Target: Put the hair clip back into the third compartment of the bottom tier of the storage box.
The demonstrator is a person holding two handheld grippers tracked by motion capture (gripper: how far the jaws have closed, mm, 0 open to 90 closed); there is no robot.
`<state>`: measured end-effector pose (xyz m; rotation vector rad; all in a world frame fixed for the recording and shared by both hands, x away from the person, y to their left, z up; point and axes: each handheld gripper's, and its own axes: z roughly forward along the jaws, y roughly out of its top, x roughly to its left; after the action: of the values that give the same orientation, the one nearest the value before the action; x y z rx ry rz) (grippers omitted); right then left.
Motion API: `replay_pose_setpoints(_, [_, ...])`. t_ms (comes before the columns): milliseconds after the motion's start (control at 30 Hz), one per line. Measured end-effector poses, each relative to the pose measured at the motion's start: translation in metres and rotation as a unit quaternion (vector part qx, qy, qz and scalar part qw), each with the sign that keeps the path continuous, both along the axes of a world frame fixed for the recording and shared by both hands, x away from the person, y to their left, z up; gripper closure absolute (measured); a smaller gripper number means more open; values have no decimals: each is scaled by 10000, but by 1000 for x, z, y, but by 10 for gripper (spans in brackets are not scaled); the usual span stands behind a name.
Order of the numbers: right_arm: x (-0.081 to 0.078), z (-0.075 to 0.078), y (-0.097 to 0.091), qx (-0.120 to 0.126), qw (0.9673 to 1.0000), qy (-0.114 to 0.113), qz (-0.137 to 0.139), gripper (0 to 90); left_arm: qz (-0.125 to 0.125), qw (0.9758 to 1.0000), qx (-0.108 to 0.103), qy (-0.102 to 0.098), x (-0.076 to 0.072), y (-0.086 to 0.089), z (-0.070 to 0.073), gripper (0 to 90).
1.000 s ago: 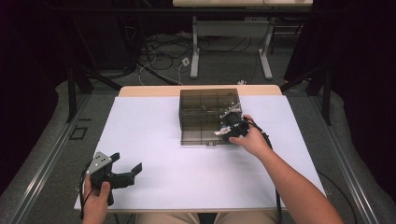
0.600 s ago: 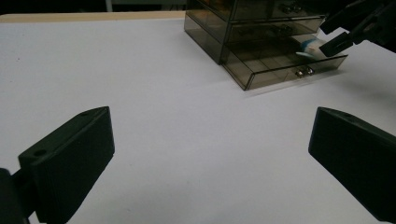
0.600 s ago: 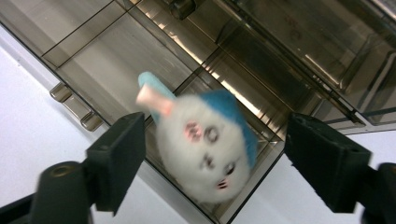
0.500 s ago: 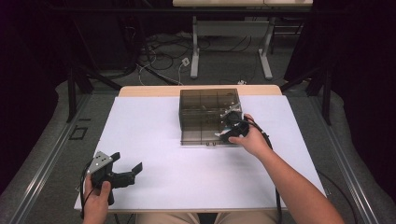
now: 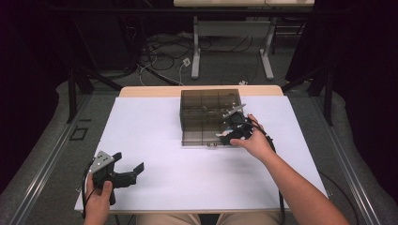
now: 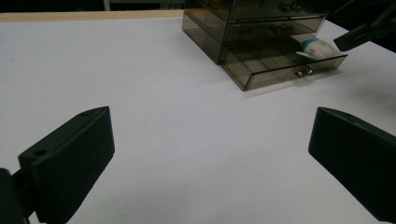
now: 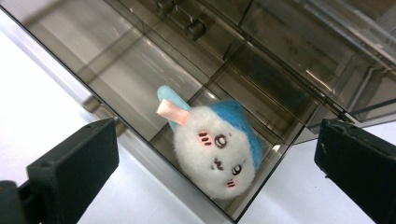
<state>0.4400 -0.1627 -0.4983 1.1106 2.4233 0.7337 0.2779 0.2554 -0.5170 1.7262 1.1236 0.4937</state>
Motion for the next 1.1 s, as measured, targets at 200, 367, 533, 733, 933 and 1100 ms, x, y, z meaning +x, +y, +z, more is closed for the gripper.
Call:
replay_pose_setpoints(200, [-9, 7, -6, 208, 9994, -247, -88, 0, 40, 10000, -12, -33, -1, 1, 0, 6])
replay_pose_setpoints(367, [-19, 13, -9, 411, 9982, -418, -138, 0, -3, 10000, 23, -37, -1, -1, 0, 6])
replay_pose_setpoints(533, [-33, 15, -15, 573, 9968, -520, -198, 0, -3, 10000, 18, -25, 0, 0, 0, 6])
replay_pose_setpoints(733, [-54, 9, -29, 948, 9924, -680, -398, 0, 2, 10000, 13, -30, -1, 0, 0, 6])
replay_pose_setpoints(933, [-83, 5, -48, 1185, 9859, -1030, -582, 0, -4, 10000, 14, -66, -1, -1, 0, 6])
replay_pose_setpoints(1100, [-103, 1, -68, 1538, 9785, -1086, -846, 0, -3, 10000, 22, -70, -1, -1, 0, 6])
